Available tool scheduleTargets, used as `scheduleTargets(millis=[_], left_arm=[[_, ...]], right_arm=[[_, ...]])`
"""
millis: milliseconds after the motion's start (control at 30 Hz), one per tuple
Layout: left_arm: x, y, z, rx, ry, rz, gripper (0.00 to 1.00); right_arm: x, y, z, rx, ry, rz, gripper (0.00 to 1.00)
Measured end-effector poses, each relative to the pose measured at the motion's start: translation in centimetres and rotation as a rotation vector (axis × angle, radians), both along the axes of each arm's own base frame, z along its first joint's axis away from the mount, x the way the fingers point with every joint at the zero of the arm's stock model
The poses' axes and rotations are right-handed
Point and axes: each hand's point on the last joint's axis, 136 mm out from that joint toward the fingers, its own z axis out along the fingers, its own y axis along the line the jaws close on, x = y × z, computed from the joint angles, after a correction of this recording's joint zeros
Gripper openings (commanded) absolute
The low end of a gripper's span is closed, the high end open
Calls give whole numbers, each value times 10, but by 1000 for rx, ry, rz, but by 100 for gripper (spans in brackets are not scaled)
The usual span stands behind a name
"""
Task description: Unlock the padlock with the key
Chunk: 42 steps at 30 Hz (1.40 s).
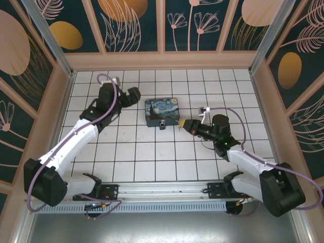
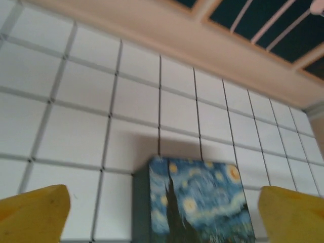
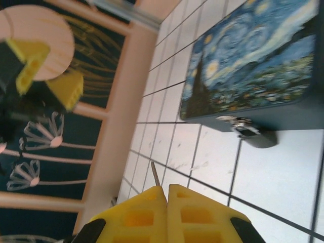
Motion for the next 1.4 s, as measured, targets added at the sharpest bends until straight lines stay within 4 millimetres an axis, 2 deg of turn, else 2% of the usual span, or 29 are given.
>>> scheduleTargets(millis=[100, 167, 233, 267, 300, 400, 533, 733, 1067, 1400], left_arm=[[-41, -29, -75, 43, 176, -53, 98], [-80, -52, -122, 87, 285, -115, 98], [-106, -63, -147, 114, 340, -141, 96], [-113, -66, -154, 126, 346, -137, 96], [-116, -69, -157, 133, 344, -133, 95], [-112, -89, -161, 142, 312, -132, 83], [-96, -114, -169, 155, 281, -133, 81], [-73, -133, -179, 205, 244, -92, 80], [-54, -148, -203, 251, 242, -58, 63], [-40, -153, -204, 268, 216, -17, 56]], right_arm=[[4, -10, -4, -16, 14, -75, 0], [7, -15, -7, -24, 25, -106, 0], [7, -19, -14, -35, 51, -129, 0], [8, -20, -18, -41, 64, -138, 0], [8, -22, -20, -45, 69, -146, 0], [8, -26, -25, -58, 84, -166, 0], [8, -32, -26, -63, 85, -190, 0], [6, -36, -19, -50, 62, -202, 0], [10, -52, -23, -51, 69, -251, 0], [6, -55, -26, -46, 77, -244, 0]])
